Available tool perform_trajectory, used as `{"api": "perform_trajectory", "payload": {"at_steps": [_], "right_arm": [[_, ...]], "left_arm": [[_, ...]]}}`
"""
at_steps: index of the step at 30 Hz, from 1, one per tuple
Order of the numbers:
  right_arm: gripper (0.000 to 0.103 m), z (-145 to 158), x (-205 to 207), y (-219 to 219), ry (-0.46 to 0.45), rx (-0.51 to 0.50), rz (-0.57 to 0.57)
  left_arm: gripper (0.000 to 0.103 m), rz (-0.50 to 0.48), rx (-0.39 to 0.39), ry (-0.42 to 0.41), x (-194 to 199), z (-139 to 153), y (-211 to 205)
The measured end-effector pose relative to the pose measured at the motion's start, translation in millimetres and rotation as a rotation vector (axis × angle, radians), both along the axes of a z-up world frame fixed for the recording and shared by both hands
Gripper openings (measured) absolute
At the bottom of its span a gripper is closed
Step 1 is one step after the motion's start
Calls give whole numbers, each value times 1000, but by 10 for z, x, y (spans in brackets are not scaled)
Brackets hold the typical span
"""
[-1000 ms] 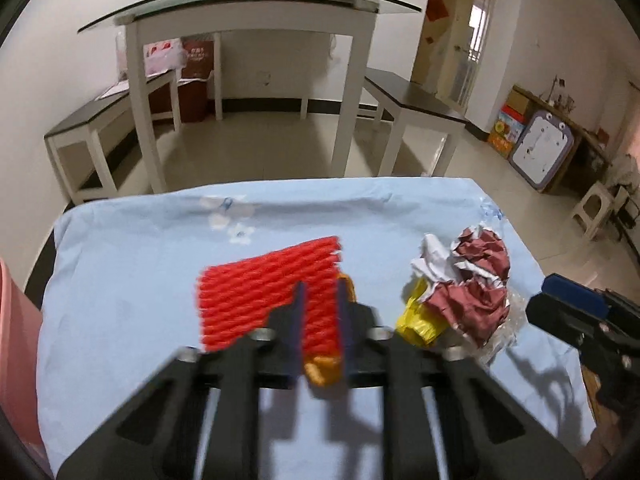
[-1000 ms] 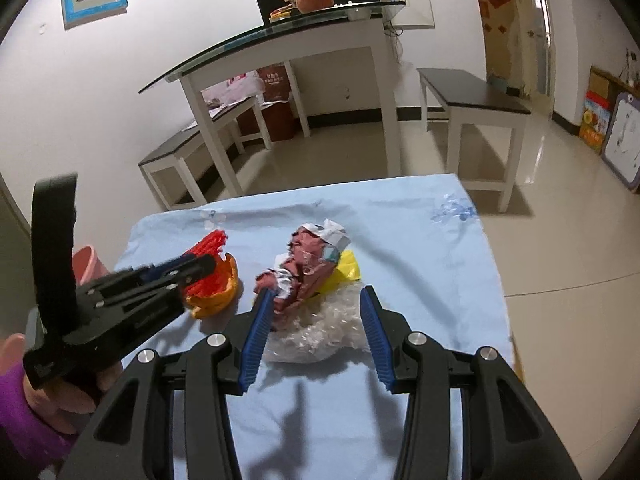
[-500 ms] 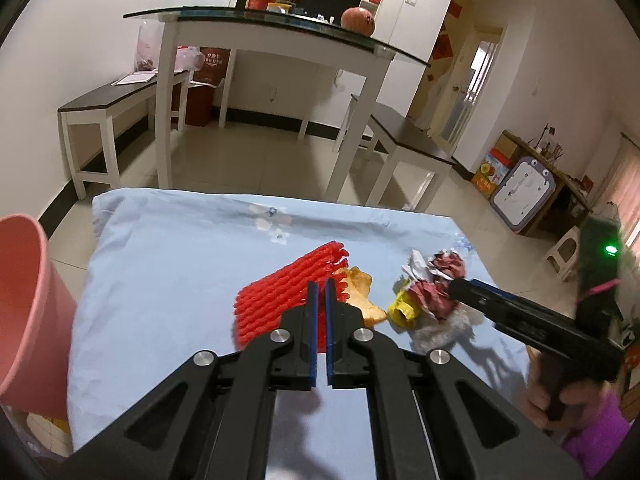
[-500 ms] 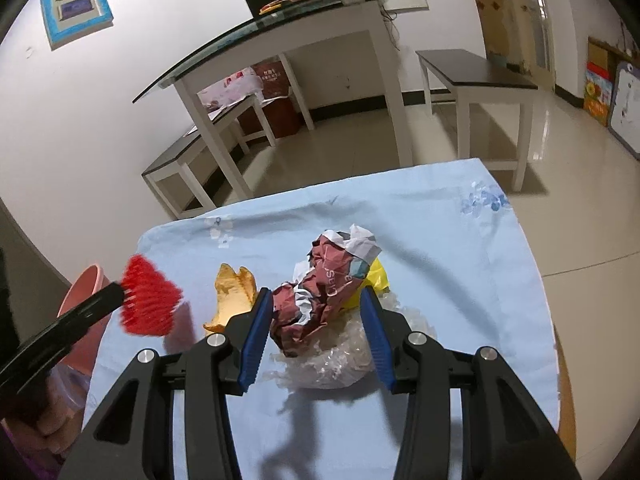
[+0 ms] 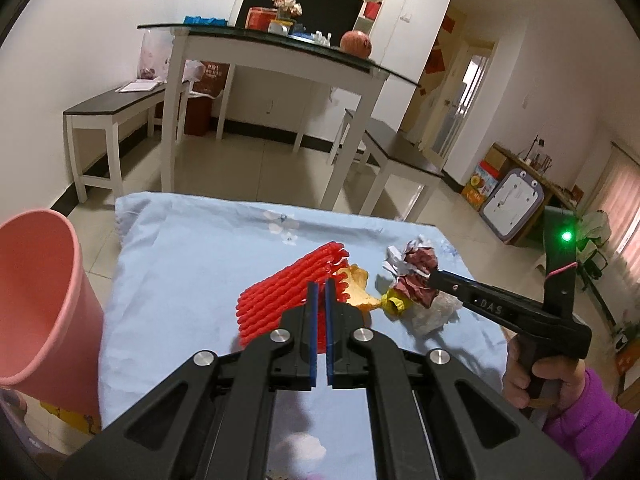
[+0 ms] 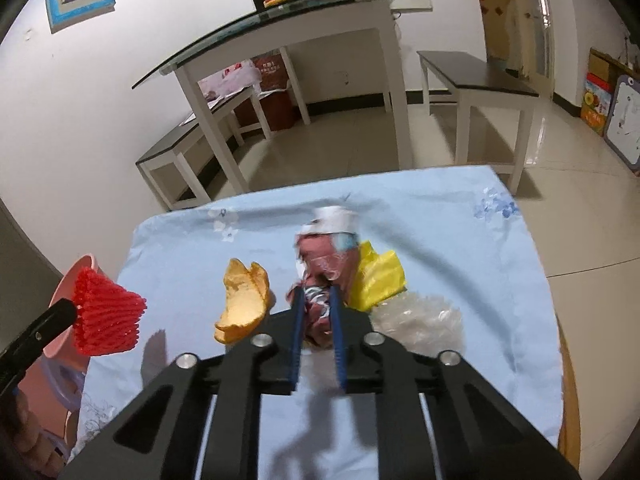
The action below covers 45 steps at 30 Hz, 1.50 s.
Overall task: Collect trash
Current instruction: 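Carry both items over the pink bucket and open both tools to drop them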
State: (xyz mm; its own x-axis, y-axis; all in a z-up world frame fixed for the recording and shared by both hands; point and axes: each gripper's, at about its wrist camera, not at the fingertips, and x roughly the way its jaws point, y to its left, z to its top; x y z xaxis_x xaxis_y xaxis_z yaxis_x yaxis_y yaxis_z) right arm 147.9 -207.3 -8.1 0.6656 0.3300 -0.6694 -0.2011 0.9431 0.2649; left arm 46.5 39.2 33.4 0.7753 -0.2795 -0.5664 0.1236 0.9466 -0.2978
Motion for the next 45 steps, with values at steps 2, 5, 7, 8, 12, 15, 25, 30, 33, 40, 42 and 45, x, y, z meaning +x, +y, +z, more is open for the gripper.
{"api": "perform_trajectory", "payload": {"at_steps": [2, 5, 7, 8, 12, 15, 25, 30, 33, 40, 42, 45], "right_arm": [[10, 90, -58, 49, -26, -9, 11], [9, 223, -153, 133, -56, -2, 24], [9, 298, -209, 186, -71, 5, 35], [9, 357, -242, 243, -85, 6, 50], [9, 535, -312, 455, -118, 31, 121], [9, 644, -319, 736, -125, 61, 194], [9, 869, -375, 1976, -148, 102, 465], [9, 821, -442, 2598, -132, 76, 574], [9, 730, -462, 2892, -113, 59, 615], [10, 494, -394, 3352, -50, 36, 663], [10, 436, -380, 3417, -45, 25, 672], [14, 375, -357, 3526, -39, 21, 686]], "left_arm": [[2, 4, -8, -21, -49, 61, 72], [2, 17, -17, -42, -108, 130, 167], [2, 29, -22, -61, -171, 185, 251], [2, 35, -24, -68, -196, 210, 292], [2, 78, -23, -103, -323, 308, 482], [2, 121, -11, -129, -417, 386, 646], [2, 299, 2, -129, -733, 382, 1310], [2, 376, -6, -96, -804, 254, 1627], [2, 409, -14, -64, -795, 146, 1779], [2, 441, 3, -13, -797, -24, 1943], [2, 446, 9, -5, -760, -55, 1983], [2, 453, 21, -3, -756, -93, 2029]]}}
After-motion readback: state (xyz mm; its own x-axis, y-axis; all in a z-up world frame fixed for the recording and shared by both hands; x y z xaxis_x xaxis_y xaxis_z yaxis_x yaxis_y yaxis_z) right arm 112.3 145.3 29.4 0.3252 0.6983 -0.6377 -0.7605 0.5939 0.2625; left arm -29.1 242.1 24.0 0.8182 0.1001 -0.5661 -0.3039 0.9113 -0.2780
